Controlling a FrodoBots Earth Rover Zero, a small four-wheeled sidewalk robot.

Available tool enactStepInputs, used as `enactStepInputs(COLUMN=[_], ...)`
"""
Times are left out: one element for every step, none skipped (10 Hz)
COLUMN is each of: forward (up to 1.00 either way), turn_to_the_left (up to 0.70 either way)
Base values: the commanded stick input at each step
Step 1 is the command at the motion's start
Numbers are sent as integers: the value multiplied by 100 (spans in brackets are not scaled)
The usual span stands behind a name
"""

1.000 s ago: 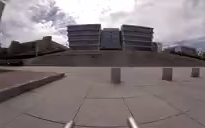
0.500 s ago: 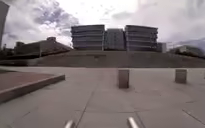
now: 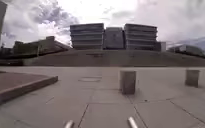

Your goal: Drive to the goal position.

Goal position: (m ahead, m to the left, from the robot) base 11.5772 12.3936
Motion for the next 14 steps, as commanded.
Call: enactStepInputs(forward=[100,100,100,100,100,100,100,100,100,100,100,100,100,100], turn_to_the_left=[36,41,41,41,41,41,41,28,1,1,1,1,1,1])
